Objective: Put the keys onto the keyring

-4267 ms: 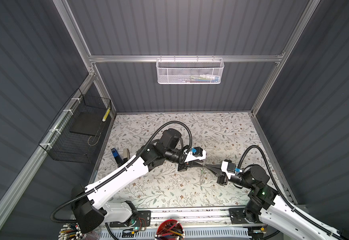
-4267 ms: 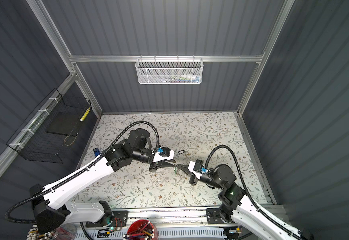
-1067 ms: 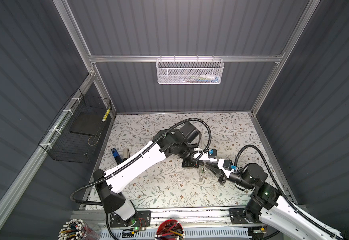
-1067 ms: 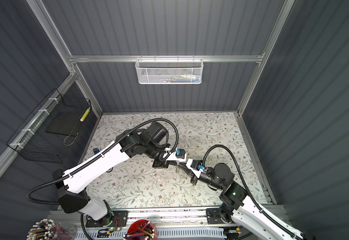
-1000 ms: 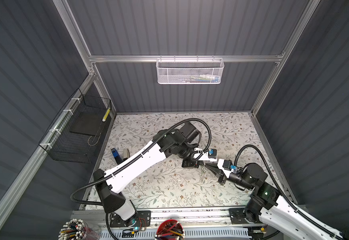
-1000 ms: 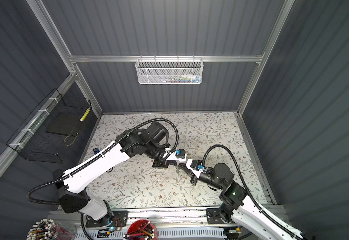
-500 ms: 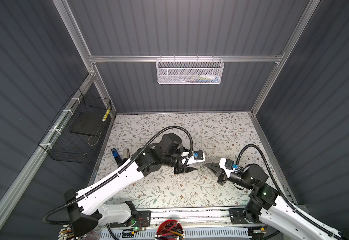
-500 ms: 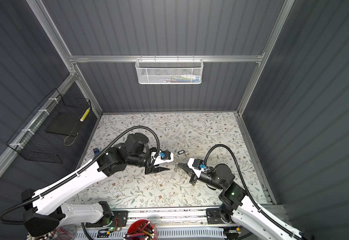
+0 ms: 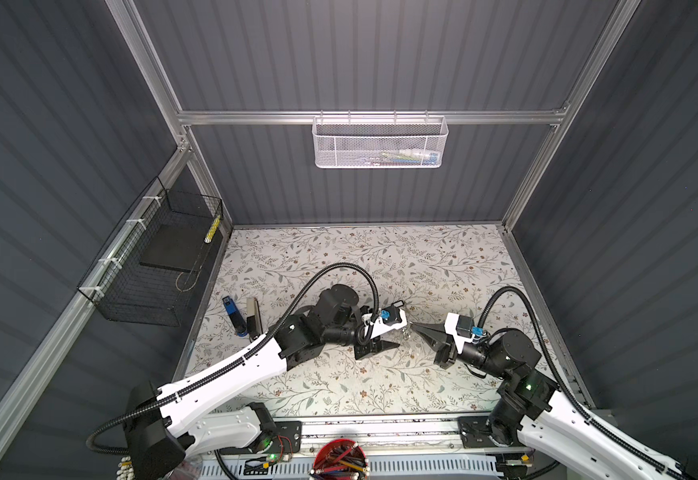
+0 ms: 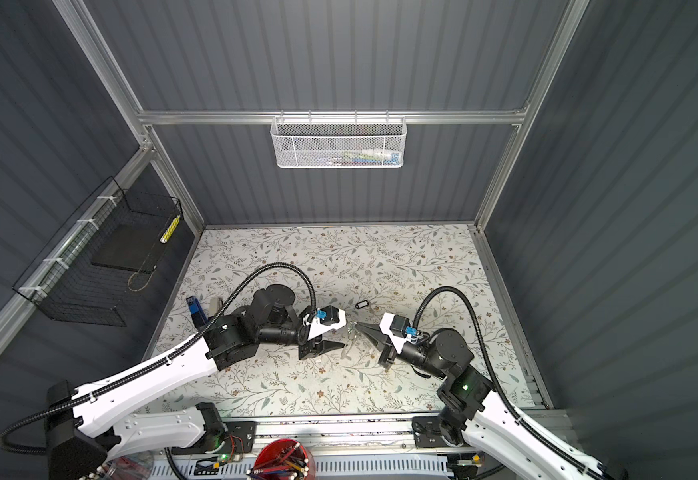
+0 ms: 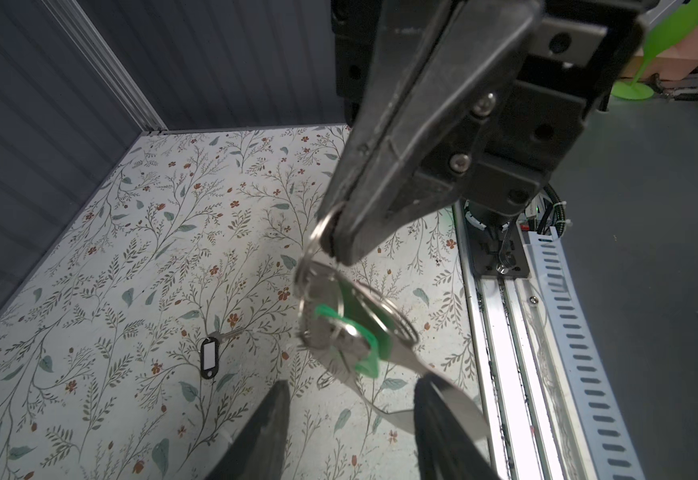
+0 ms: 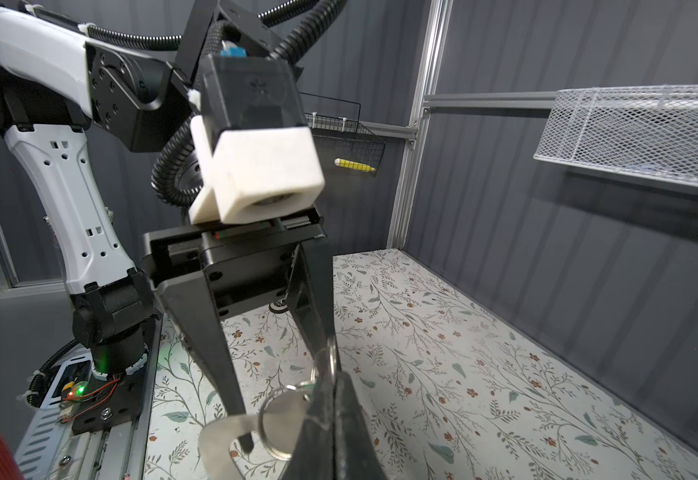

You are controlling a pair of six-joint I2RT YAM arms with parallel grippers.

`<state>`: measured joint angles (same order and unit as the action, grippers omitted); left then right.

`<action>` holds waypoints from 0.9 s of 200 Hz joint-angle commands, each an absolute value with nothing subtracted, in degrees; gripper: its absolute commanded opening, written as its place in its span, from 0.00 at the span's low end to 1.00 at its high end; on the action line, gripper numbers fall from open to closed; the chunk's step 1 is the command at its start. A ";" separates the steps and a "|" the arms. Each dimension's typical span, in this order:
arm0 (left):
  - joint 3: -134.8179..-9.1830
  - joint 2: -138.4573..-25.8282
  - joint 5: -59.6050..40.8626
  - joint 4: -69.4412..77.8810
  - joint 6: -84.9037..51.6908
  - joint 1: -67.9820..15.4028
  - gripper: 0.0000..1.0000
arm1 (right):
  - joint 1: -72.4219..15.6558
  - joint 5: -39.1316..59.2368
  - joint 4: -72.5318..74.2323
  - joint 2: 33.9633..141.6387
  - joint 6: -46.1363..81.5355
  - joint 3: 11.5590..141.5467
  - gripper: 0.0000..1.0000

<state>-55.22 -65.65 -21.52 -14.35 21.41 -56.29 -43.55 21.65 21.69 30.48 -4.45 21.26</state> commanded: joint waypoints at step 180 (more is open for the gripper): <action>-54.43 -67.57 -14.72 -3.40 16.30 -59.06 0.36 | -43.49 17.21 31.91 31.42 0.44 19.45 0.00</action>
